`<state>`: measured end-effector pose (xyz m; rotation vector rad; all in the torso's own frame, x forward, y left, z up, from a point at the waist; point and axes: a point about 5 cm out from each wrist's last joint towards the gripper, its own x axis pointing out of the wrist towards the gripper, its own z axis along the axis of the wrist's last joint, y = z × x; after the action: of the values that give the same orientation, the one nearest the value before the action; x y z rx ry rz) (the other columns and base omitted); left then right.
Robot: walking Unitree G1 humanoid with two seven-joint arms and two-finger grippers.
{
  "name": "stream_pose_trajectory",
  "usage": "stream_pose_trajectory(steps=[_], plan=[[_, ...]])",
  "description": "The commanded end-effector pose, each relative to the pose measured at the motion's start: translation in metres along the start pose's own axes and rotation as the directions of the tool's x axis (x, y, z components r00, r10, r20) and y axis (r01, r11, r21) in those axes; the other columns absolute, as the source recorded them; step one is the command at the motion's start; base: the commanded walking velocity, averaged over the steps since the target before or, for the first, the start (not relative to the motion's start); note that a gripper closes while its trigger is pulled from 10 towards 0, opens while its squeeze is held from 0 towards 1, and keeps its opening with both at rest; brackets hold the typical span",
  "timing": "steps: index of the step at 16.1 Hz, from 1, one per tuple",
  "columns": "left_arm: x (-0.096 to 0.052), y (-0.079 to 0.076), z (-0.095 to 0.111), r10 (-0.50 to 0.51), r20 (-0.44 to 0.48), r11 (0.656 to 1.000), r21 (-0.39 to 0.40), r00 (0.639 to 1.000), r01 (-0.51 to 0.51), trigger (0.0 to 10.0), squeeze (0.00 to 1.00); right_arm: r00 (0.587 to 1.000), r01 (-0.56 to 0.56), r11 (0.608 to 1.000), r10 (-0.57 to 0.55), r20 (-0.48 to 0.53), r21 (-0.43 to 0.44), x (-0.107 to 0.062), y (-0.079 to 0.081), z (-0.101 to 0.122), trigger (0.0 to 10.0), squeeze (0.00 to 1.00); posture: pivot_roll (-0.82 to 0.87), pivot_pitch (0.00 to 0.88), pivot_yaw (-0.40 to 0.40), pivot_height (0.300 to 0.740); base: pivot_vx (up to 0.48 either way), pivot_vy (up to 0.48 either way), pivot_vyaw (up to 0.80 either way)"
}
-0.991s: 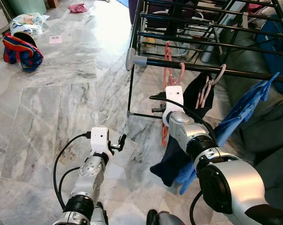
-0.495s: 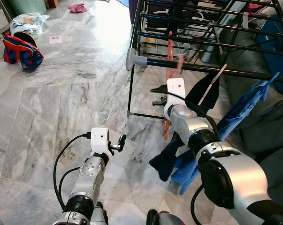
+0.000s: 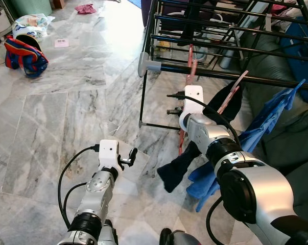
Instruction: Hang hanger
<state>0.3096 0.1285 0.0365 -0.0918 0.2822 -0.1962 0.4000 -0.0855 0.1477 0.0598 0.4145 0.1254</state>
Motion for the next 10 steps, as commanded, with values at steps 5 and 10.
stream_pose_trajectory(steps=[5, 10], plan=[[-0.003, 0.0, -0.007, -0.012, -0.031, 1.0, 0.01, 0.999, 0.013, 10.0, 0.0, 0.997, 0.036, 0.999, -0.033, -0.07, 0.031, 0.0, -0.012, -0.02, 10.0, 0.0, 0.17, 0.215, -0.098, 0.74, 0.0, 0.0, 0.0], [-0.003, -0.001, -0.007, -0.015, -0.033, 1.0, 0.012, 0.999, 0.015, 10.0, 0.0, 0.996, 0.044, 0.998, -0.041, -0.077, 0.041, 0.0, -0.015, -0.023, 10.0, 0.0, 0.16, 0.214, -0.096, 0.74, 0.0, 0.0, 0.0]])
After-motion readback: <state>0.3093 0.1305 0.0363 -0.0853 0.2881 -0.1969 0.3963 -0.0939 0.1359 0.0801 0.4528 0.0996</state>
